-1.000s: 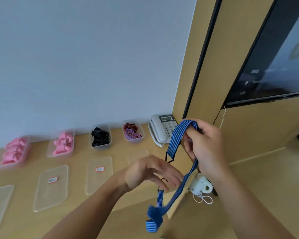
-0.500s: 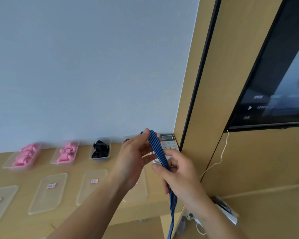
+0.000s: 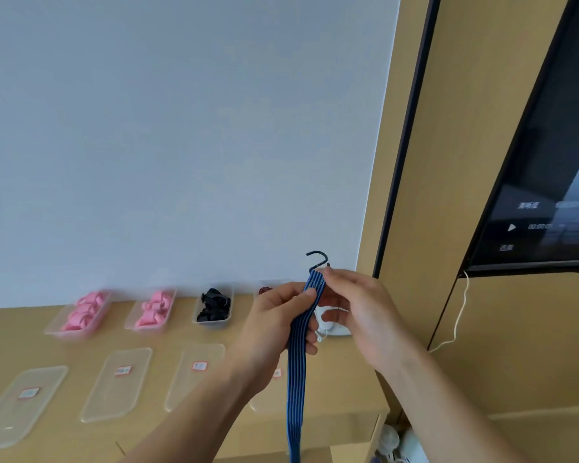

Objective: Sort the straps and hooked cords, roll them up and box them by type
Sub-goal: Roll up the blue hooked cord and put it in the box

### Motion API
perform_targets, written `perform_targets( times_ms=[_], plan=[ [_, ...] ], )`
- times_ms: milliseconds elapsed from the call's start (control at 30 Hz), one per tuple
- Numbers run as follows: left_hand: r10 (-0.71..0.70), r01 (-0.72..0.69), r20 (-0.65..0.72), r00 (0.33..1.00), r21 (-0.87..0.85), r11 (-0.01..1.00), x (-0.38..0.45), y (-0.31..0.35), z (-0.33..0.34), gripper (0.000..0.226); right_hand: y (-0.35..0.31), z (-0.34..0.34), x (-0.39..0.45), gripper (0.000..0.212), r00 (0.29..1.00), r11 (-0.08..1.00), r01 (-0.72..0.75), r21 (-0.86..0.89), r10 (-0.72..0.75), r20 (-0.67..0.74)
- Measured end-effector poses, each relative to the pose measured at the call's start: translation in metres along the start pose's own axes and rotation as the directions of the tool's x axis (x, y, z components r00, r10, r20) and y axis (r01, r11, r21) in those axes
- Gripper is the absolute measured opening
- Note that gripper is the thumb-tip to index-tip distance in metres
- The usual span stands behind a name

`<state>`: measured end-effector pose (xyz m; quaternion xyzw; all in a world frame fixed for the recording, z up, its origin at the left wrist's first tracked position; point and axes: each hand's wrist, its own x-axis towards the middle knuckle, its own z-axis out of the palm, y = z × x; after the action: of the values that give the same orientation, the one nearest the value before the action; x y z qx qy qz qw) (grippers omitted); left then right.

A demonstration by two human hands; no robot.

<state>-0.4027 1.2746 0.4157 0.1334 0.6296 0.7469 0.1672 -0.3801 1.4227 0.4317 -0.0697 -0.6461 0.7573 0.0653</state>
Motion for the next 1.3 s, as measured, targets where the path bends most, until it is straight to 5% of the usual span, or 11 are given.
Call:
perform_targets(
  times_ms=[300,500,667,900,1133,1300],
  plan=[
    [-0.042,0.042,-0.021,0.999,0.016,0.999,0.009,0.005,-0.015,0.015,-0.005,0.013,0.018,0.02,0.949,0.953,0.268,-0.143,-0.287,-0.134],
    [-0.023,0.021,-0.067,0.997,-0.023,1.0,0.021,0.016,-0.025,0.013,-0.014,0.017,0.03,0.021,0.887,0.863,0.431,-0.263,-0.458,-0.052],
    [-0.063,0.051,-0.067,0.996,-0.159,0.986,0.029,0.025,-0.03,0.037,-0.005,0.018,0.038,0.015,0.741,0.64,0.596,-0.485,-0.67,0.027],
    [-0.031,0.038,0.033,0.999,-0.223,0.974,0.038,0.036,-0.041,0.053,-0.001,0.016,0.049,0.018,0.439,0.219,0.744,-0.631,-0.873,0.215],
    [0.107,-0.086,0.134,0.985,-0.152,0.985,0.043,0.034,-0.056,0.037,-0.001,0.015,0.059,0.025,0.339,0.027,0.713,-0.701,-0.888,0.31],
    [0.144,-0.139,0.095,0.985,-0.055,0.989,0.044,0.039,-0.062,0.035,-0.003,0.022,0.062,0.024,0.358,0.024,0.718,-0.695,-0.87,0.34]
  ],
)
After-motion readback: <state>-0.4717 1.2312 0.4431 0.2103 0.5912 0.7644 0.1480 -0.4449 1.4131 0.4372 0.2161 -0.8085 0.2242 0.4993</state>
